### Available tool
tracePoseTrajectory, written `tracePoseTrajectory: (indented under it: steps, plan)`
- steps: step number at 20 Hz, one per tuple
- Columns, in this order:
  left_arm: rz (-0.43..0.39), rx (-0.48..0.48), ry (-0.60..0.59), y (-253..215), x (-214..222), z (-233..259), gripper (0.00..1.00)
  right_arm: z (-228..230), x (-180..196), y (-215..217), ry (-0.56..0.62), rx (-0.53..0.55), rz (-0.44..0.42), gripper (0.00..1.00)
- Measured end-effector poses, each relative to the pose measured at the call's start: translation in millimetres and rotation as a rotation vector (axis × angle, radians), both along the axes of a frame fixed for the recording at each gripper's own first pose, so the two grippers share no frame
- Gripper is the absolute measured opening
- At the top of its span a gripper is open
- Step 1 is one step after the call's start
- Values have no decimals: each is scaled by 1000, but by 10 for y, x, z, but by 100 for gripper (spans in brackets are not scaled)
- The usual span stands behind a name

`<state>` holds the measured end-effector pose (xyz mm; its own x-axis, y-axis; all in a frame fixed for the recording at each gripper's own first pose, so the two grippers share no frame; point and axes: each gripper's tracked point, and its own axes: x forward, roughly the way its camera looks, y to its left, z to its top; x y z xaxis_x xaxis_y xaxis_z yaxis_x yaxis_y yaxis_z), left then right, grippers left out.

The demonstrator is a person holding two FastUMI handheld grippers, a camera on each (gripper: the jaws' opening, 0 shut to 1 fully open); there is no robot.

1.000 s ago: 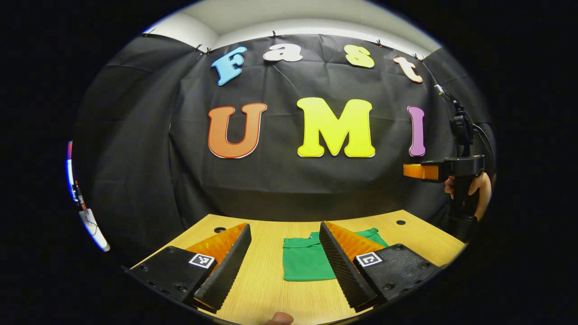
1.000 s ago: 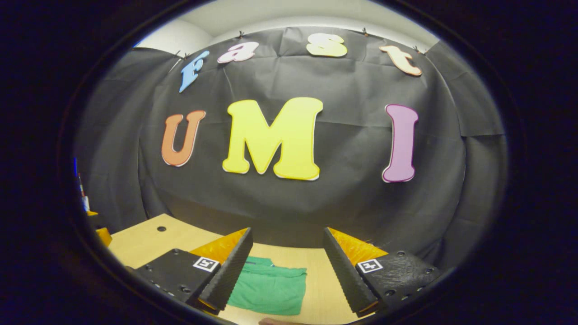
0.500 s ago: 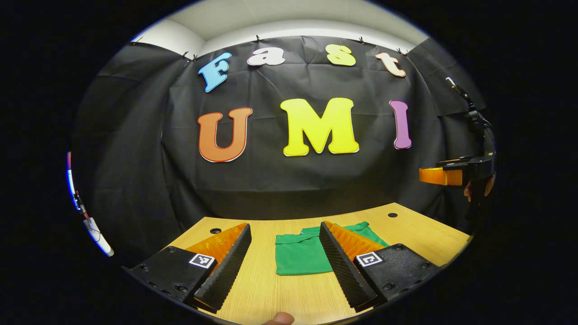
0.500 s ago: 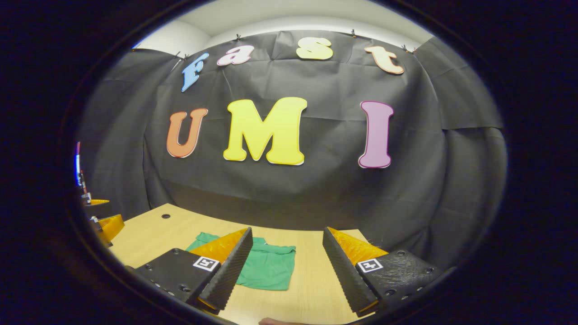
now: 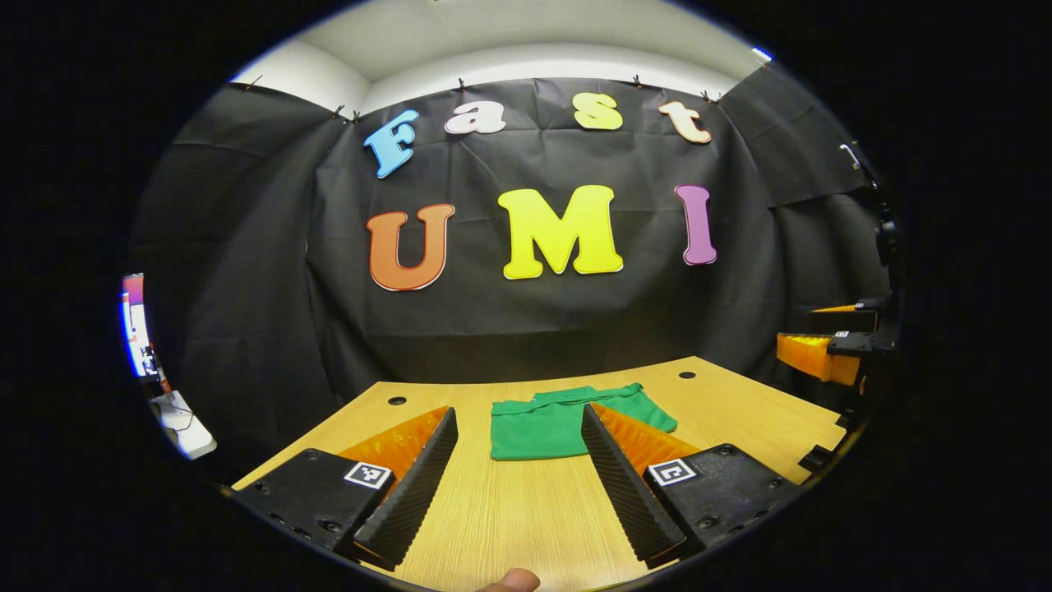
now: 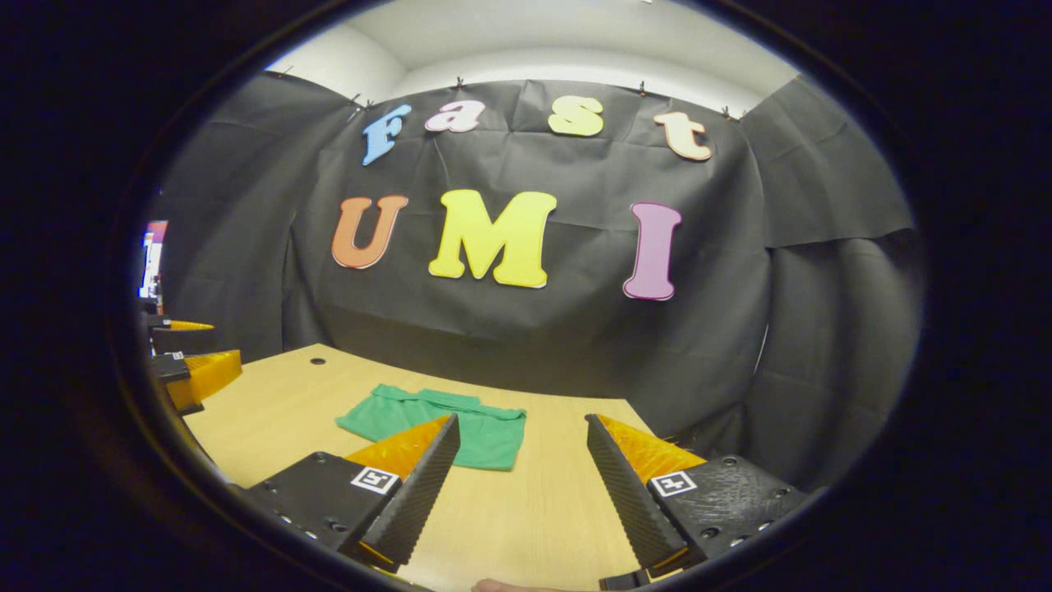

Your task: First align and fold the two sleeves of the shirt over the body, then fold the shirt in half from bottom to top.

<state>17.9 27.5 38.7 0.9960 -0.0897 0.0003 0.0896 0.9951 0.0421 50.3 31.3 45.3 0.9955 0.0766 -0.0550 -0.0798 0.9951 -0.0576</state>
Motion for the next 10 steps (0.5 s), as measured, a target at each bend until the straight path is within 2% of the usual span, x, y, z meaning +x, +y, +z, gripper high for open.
tracePoseTrajectory:
  steps: [2,5,10]
  plan:
    - [17,-11,6,56,-174,-77,97,-122,-248,-20,11,21,-1,95]
    - [35,-26,15,124,-360,-205,98,-264,-531,-62,13,58,-19,97]
    - [33,-3,46,191,-513,-391,98,-497,-707,27,6,33,0,95]
